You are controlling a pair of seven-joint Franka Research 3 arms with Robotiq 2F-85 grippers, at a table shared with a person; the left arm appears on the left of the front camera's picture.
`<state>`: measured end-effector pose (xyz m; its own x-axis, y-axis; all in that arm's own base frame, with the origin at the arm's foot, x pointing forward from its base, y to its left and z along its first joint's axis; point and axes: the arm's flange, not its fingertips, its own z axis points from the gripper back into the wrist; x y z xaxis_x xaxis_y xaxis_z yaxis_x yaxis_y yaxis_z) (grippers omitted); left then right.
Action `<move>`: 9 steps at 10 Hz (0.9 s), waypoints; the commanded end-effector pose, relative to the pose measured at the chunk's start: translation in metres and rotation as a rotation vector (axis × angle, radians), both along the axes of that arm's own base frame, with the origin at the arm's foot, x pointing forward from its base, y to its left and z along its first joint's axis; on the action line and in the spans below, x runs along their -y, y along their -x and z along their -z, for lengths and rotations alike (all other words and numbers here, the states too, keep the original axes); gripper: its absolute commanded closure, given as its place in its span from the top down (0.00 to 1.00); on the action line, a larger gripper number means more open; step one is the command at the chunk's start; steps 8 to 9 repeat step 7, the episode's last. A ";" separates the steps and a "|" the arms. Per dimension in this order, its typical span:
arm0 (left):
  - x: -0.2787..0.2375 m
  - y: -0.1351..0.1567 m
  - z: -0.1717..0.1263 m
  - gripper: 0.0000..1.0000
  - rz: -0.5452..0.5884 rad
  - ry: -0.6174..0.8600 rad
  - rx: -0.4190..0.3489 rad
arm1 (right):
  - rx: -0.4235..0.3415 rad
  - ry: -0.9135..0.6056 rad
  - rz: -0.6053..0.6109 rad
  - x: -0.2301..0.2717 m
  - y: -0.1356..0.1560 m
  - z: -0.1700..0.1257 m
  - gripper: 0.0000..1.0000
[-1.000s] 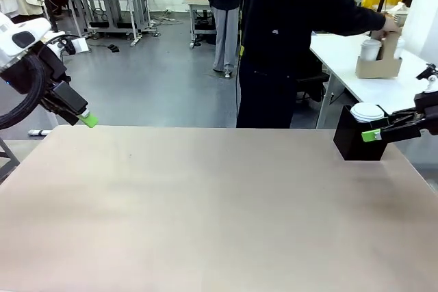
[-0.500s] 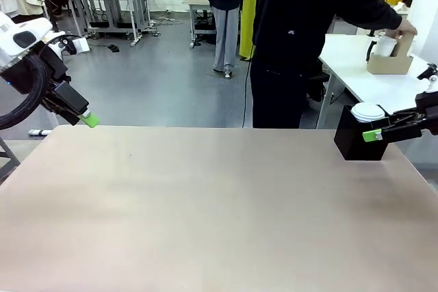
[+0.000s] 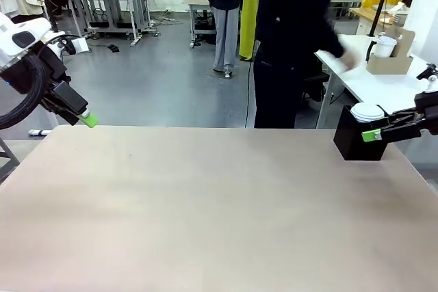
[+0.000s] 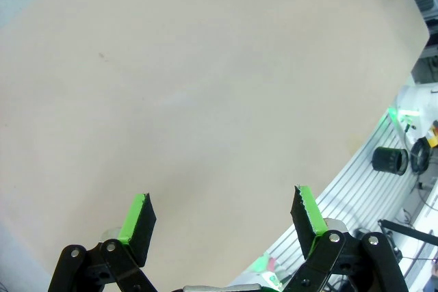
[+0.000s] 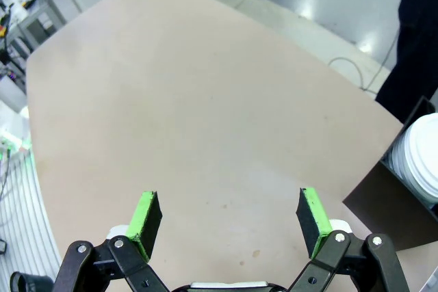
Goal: Pour a drink into a cup and package it in a carrier.
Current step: Insert the held 600 ml Paper Cup into the Cup Carrier.
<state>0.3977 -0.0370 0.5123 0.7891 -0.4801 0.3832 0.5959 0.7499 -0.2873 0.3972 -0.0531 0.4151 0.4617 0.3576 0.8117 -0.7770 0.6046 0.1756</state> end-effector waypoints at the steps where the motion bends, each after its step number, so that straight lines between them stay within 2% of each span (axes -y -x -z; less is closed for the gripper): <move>1: 0.001 0.001 -0.002 1.00 -0.015 -0.007 -0.003 | 0.005 0.010 0.001 -0.001 -0.001 -0.002 1.00; 9: 0.001 0.001 -0.002 1.00 -0.015 -0.007 -0.003 | 0.005 0.010 0.001 -0.001 -0.001 -0.002 1.00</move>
